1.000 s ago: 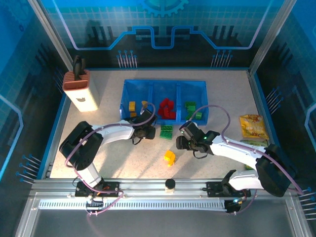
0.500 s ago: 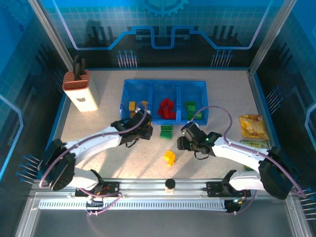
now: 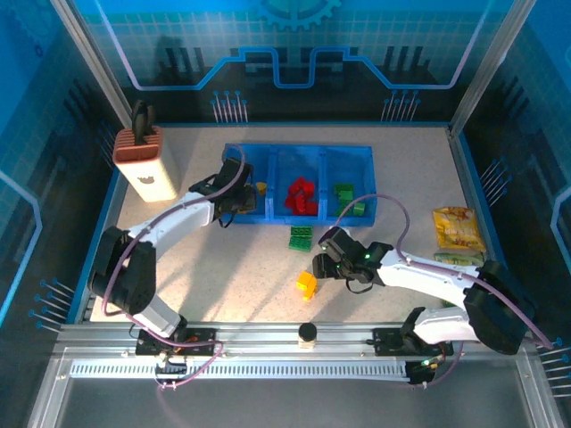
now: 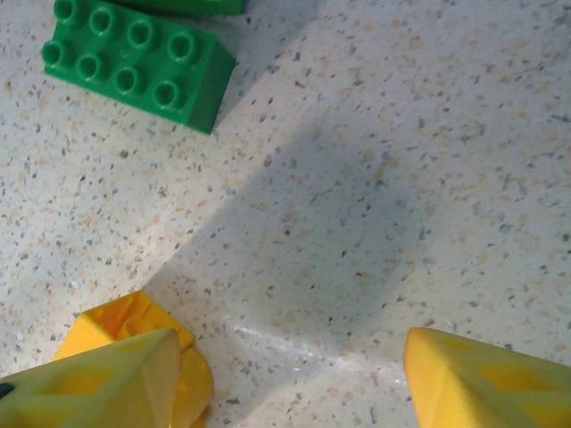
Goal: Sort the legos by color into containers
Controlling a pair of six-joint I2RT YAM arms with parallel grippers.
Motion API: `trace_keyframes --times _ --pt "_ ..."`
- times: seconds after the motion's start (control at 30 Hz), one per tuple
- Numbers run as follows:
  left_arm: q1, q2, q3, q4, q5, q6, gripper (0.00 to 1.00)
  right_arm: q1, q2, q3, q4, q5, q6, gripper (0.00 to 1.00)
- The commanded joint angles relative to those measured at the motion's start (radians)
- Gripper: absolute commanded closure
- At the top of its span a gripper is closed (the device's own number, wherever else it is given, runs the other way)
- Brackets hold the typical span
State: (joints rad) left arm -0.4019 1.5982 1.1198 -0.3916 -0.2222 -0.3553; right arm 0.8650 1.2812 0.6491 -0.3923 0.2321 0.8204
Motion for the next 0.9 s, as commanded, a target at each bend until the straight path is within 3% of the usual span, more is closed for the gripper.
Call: trace_keyframes --times 0.0,0.3,0.87 --pt "0.012 0.033 0.054 -0.022 0.026 0.023 0.67 0.027 -0.003 0.026 -0.03 0.029 0.022 0.31" --pt "0.021 -0.049 0.01 0.0 0.064 0.001 0.41 0.105 0.089 0.081 -0.027 0.018 0.006 0.26" --pt "0.02 -0.38 -0.231 0.009 0.073 -0.071 0.38 0.202 0.323 0.213 -0.066 -0.043 -0.005 0.21"
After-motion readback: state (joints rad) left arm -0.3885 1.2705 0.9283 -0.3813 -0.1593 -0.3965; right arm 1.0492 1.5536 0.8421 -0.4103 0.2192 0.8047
